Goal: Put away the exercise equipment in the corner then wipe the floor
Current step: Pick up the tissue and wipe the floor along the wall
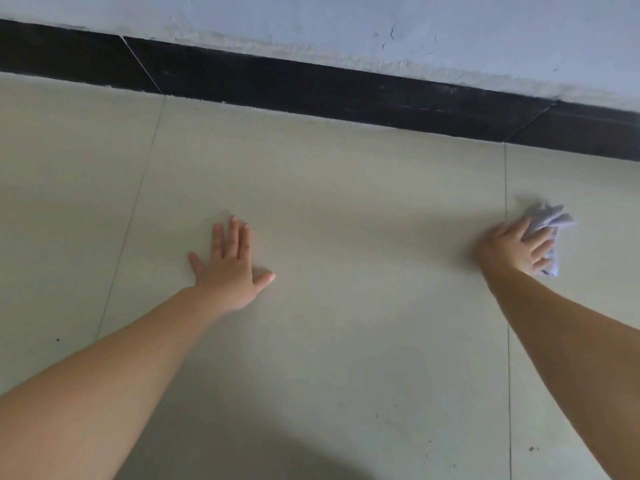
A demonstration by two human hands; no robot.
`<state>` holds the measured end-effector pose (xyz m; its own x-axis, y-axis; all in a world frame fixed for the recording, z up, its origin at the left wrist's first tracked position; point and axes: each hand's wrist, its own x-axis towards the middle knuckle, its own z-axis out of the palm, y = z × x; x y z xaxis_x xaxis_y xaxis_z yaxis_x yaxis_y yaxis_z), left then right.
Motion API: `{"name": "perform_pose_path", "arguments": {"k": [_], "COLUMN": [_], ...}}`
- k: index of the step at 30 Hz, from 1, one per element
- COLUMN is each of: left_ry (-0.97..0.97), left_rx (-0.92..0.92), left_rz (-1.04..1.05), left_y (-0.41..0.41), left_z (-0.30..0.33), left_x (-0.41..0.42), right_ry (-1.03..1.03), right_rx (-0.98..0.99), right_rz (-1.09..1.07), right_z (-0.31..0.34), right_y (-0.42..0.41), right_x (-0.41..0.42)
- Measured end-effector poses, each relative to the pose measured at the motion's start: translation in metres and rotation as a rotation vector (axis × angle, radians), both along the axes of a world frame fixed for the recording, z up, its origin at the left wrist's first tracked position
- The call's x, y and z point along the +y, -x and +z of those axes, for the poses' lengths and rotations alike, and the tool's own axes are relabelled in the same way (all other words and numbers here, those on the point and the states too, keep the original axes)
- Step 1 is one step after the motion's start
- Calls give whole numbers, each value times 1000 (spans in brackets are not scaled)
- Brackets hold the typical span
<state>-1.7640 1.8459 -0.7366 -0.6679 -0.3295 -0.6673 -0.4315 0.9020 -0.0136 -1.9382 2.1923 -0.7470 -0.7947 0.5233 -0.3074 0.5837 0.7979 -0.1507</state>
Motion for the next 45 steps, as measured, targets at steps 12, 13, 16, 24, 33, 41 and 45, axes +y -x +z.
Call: {"name": "perform_pose_path", "arguments": {"k": [12, 13, 16, 24, 33, 41, 45], "left_ry": [-87, -90, -78, -83, -36, -22, -37], "left_rx": [82, 79, 60, 59, 275, 434, 432], "left_rz": [284, 276, 232, 225, -3, -97, 3], "left_y": [-8, -10, -10, -8, -44, -46, -8], "left_z": [13, 9, 5, 5, 2, -14, -13], "left_x": [121, 120, 114, 115, 107, 50, 28], "right_ry": [240, 237, 144, 20, 197, 72, 14], "right_rx": [-97, -30, 112, 94, -55, 140, 58], "right_rz": [1629, 1560, 1079, 93, 1654, 1044, 226], "right_z": [-7, -10, -15, -9, -4, -8, 2], "right_y": [-15, -1, 40, 22, -100, 11, 19], "right_x": [-273, -257, -159, -22, -282, -128, -39]}}
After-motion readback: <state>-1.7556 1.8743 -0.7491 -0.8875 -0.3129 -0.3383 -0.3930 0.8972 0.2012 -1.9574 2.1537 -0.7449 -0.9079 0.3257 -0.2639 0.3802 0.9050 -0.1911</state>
